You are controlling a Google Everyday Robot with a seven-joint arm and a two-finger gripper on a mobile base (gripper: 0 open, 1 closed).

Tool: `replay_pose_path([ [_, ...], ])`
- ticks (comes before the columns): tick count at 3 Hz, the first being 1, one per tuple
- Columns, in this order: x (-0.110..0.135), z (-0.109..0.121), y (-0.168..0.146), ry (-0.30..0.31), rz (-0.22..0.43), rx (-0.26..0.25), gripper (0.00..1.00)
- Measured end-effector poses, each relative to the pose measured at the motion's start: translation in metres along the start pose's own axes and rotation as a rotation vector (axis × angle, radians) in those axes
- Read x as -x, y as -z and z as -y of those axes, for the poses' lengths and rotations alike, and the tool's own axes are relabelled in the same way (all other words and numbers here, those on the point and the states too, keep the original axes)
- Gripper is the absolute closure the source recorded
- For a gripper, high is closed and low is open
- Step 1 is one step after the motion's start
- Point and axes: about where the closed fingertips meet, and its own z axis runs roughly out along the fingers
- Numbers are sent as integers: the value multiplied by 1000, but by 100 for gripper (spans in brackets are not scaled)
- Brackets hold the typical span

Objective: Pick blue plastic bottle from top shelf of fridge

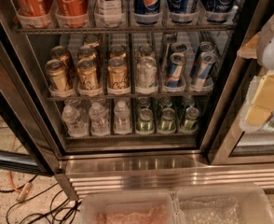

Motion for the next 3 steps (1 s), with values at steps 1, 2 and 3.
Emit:
replay_pose_path([
  [1,0,0,0,0,0,0,0],
  [2,21,5,1,0,81,-13,0],
  [3,77,13,-2,23,252,-17,0],
])
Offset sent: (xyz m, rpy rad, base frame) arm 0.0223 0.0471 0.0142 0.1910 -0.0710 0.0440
